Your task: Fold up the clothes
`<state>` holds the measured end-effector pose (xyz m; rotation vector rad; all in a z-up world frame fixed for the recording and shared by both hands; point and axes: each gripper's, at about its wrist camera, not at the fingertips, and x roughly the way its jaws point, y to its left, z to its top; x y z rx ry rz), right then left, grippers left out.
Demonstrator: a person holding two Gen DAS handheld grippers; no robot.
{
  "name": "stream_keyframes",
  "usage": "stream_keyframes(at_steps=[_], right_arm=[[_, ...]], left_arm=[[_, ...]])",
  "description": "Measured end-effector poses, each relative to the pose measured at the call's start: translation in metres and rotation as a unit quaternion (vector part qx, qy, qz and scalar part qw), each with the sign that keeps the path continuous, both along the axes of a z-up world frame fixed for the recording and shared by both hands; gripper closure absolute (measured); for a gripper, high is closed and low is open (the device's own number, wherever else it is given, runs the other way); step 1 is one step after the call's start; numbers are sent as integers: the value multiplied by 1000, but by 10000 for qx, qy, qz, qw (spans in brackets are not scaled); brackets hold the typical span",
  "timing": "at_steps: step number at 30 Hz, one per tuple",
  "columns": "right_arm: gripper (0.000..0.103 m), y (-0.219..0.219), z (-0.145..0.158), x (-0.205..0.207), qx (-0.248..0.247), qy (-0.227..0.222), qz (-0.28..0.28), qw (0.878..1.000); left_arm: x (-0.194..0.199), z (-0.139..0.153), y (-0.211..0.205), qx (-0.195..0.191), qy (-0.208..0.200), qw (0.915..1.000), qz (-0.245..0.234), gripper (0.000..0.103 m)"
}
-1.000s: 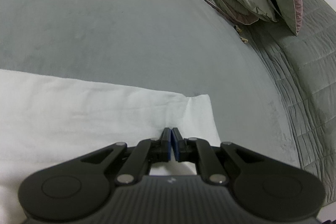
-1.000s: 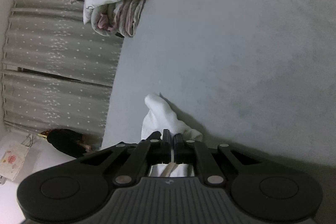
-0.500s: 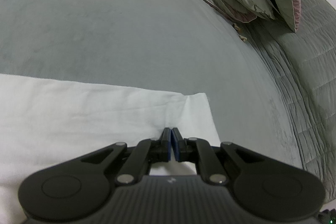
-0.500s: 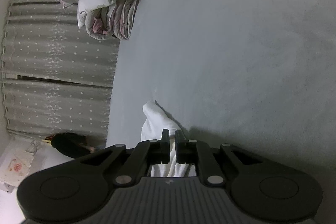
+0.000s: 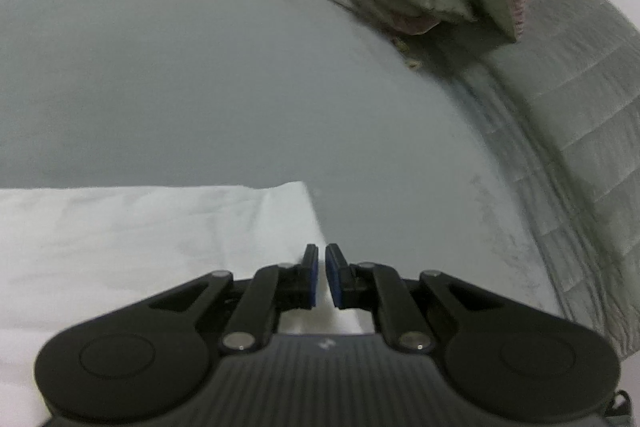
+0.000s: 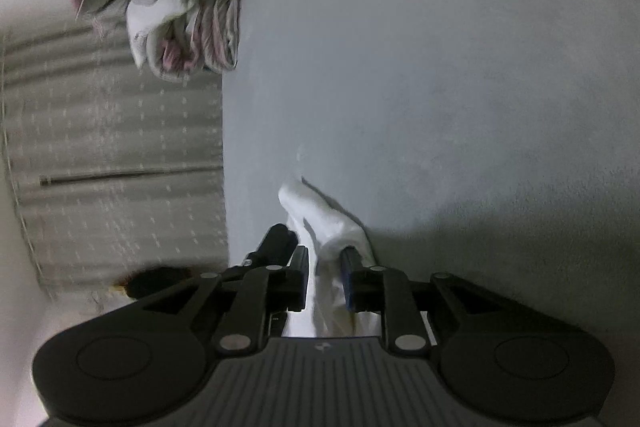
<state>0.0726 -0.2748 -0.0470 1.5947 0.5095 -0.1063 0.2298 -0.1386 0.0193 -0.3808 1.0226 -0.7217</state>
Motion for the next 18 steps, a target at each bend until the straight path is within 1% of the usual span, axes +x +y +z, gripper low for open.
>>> stream_keyframes(at_steps=[2,4,6,9,11,13,14,17,18], right_arm=[[83,0,-2,2,205,-12,-88,9998],[83,3,-4,7,305,5,-78,9995],[83,4,-5,8,420,-25,-136,9990],[81,5,-9,7,617,-161,-346,9974],[81,9,-9,8,688,-289,-310,9967],[81,14,-11,10,700,-205,-106,9973],[82,15,-13,10,725,-174,-113,9972],[82,10,-13,7,776,-196,-336,9962],[80,9,-12,7,769,-204,-395,9960]], left_arm=[[5,-13,0,15,191,9998,101,97],[5,-19,5,-146,240,9995,154,97],[5,-22,8,-200,266,9992,198,97],[6,-24,8,-196,283,9992,217,97],[5,-24,7,-164,270,9993,206,97],[4,-24,8,-150,263,9993,198,97],[3,-23,8,-152,260,9994,197,97],[2,-21,7,-129,243,9994,190,97],[1,-21,7,-125,240,9995,183,97]])
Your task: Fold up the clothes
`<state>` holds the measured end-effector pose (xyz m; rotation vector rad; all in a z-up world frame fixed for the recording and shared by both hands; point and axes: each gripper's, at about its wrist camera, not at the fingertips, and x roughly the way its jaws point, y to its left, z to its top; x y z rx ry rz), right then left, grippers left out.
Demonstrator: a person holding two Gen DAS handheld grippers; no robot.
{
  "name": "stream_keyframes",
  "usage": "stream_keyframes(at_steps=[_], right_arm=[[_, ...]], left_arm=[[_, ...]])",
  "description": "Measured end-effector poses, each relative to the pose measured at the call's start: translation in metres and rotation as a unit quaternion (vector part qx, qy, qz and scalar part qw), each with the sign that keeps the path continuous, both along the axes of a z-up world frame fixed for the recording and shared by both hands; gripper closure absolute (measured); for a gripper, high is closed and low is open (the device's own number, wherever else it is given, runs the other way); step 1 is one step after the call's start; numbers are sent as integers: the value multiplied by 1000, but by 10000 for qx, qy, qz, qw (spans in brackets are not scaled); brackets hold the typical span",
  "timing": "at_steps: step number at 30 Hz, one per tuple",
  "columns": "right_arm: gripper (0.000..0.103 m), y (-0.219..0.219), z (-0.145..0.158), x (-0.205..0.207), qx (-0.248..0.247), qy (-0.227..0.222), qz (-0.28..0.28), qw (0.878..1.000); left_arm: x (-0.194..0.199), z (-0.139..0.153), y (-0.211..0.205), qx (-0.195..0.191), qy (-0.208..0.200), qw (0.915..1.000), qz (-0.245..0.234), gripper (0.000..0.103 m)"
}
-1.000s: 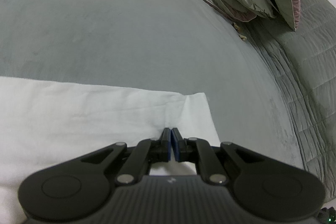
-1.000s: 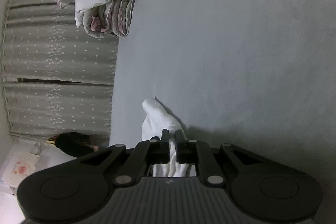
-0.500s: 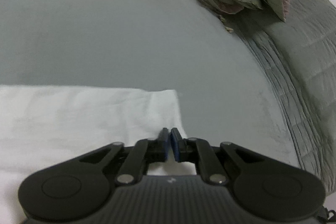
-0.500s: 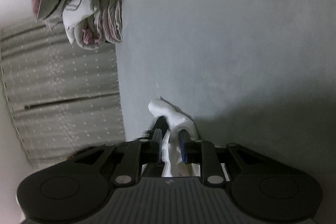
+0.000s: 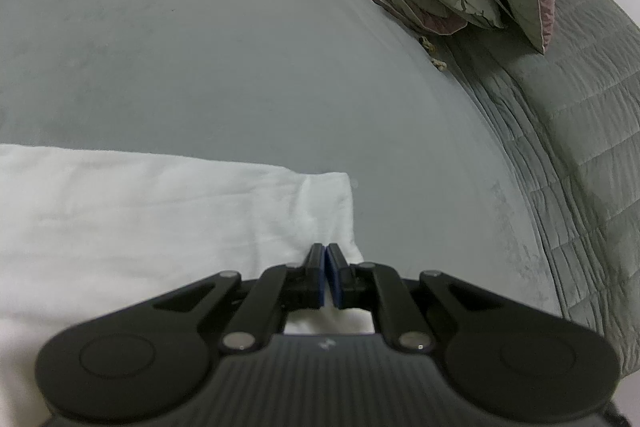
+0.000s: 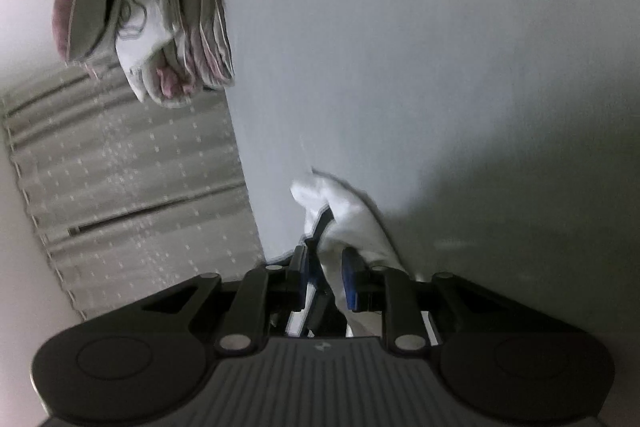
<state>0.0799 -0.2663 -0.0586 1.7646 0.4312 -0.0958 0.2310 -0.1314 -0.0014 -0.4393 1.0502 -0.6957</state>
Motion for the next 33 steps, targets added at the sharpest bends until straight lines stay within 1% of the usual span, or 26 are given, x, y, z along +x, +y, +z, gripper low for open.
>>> stream_keyframes(at_steps=[4,7,9,11,15,16,17,18,21,25,29,31,33], right_arm=[[81,-5,11,7,-240,25,50,9997],[81,-1,10,11,-243,226,148,9993],[81,-3,8,8,-189,246,-98,9995],[81,-6,10,9,-309,212,-230,9990],[81,-4,11,22,-507,190,-220,9983],[82,-4,11,24,-562,175,-221,9980],[86,-4,12,24,-612,129,-252,9977],[96,-4,12,21,-657,87,-286,9974],[96,-6,15,5,-805,33,-320,9962],[97,-6,17,-14,-859,143,-252,9959],[97,-6,19,-21,-963,214,-162,9950],[97,-7,20,-25,-922,259,-158,9953],[97,-7,22,-32,-1018,277,-132,9943]], left_arm=[[-2,1,1,-2,-4,10000,5,97],[-4,0,1,0,-10,10000,14,97],[-5,0,1,34,-23,10000,2,97],[-5,0,-1,62,-35,10000,-5,97],[-7,-2,-2,38,-40,10000,26,97],[-8,-2,-2,43,-40,10000,25,97],[-7,-2,-3,62,-42,10000,25,97],[-7,-2,-3,80,-44,10000,24,97],[-9,-2,-6,135,-77,9999,55,97],[-11,-1,-9,194,-105,9997,108,97],[-12,2,-11,275,-101,9995,130,97],[-13,3,-12,316,-126,9993,127,97],[-13,3,-12,320,-123,9993,126,97]])
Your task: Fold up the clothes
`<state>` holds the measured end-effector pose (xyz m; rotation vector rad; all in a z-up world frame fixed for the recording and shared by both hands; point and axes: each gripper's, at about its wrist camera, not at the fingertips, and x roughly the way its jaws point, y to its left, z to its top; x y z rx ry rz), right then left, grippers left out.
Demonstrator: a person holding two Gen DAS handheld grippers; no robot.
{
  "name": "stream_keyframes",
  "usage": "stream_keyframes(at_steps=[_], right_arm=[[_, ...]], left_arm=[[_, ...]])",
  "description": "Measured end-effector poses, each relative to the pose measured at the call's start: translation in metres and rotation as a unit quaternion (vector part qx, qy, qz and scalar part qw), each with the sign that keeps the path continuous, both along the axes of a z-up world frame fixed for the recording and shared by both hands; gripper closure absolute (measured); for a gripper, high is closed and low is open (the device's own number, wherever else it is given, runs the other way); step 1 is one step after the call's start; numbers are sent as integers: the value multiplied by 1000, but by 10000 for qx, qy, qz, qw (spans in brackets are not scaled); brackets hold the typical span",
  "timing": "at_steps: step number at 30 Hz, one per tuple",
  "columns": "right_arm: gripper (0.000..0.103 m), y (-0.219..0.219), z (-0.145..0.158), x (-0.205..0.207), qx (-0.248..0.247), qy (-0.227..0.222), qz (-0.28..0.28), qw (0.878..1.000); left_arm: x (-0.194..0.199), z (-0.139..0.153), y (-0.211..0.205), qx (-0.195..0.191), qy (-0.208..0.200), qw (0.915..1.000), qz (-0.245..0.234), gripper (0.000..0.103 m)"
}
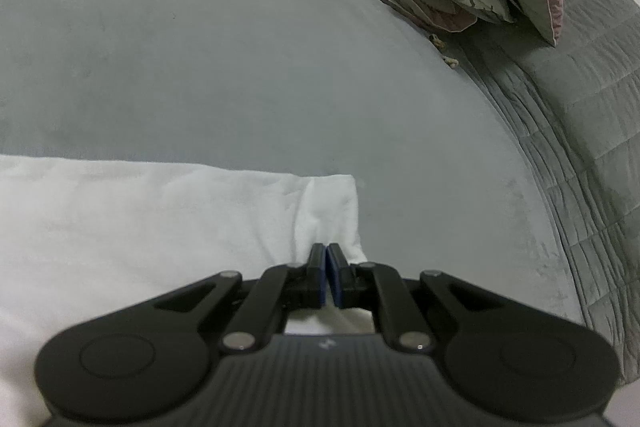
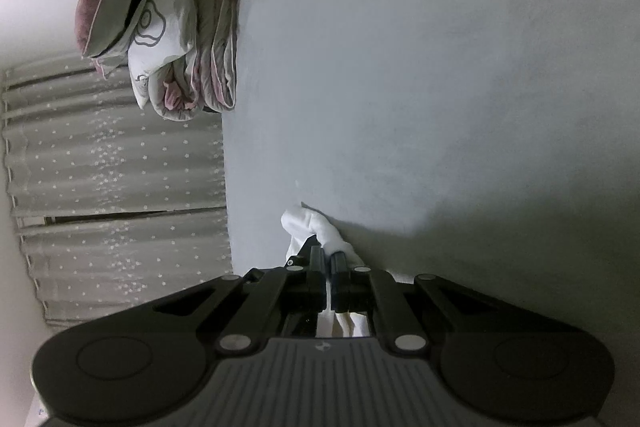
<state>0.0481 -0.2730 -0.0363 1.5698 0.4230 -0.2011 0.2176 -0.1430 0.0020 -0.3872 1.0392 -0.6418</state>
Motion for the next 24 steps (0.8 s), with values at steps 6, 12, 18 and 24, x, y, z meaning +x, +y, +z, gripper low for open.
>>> stream_keyframes(at_steps=[6,12,18,24], right_arm=[[97,0,-5,-2,-147,163,85,9997],[97,-2,1,-8,-385,246,144,9989],[97,-2,9,-11,-257,300,306,9988],[98,-6,7,-15,-307,546,356,9974]], left_arm=[[0,0,1,-17,12,10000,-18,97],[0,0,1,-43,-1,10000,-14,97],[0,1,1,-25,2,10000,-8,97],[-1,2,1,-20,-6,10000,-1,97]])
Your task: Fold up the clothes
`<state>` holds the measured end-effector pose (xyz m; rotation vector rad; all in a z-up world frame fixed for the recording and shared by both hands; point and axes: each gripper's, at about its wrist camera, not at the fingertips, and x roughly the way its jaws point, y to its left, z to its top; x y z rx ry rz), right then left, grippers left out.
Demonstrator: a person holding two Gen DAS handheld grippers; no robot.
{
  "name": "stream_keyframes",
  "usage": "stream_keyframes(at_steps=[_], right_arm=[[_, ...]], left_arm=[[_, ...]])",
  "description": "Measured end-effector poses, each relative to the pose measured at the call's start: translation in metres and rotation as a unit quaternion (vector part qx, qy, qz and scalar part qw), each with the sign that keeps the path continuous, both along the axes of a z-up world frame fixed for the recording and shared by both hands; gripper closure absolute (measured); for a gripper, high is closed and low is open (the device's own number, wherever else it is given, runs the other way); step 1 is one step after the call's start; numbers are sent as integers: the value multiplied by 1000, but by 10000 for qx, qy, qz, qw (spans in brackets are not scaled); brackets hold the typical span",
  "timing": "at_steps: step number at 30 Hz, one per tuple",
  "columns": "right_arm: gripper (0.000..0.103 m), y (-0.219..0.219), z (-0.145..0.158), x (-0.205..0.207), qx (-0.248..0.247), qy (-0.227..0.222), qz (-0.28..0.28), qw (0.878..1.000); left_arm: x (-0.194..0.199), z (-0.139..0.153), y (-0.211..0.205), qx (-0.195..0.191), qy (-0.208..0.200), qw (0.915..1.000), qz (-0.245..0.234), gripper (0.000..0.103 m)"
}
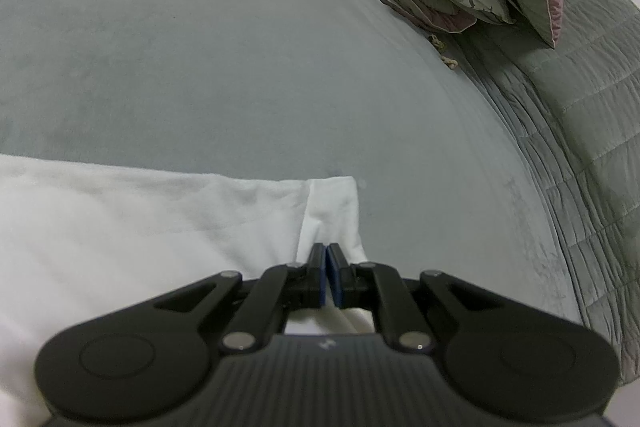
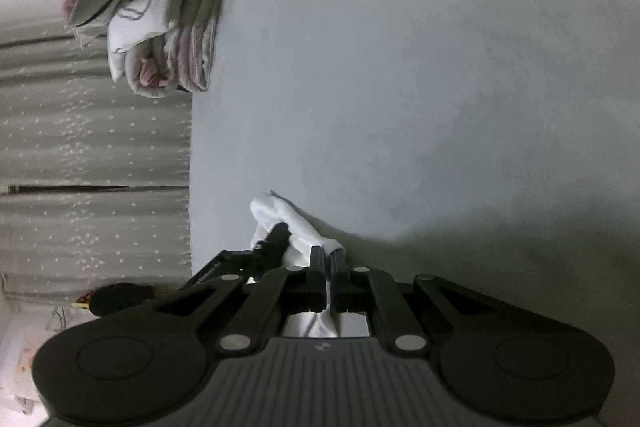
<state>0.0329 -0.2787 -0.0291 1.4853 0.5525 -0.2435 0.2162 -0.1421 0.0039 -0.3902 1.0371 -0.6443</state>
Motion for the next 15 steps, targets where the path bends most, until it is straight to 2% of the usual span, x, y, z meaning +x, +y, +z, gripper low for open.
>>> stream_keyframes(at_steps=[5,9,11,14,15], right_arm=[[98,1,-11,-4,360,-90,-99,9993],[99,-1,5,-9,-55,-131,-83,9999],[99,-6,-2,-6,1,-22,-56,10000],[99,-9,-9,-4,76,-117,104,9998],[95,-9,-7,-3,32,-163,172,9997]], left_arm=[[1,1,0,4,-9,10000,-11,97],[2,-1,0,-40,11,10000,26,97],[1,0,-1,-15,-11,10000,36,97],[1,0,-1,-9,-15,10000,25,97],[1,0,0,-27,1,10000,27,97]])
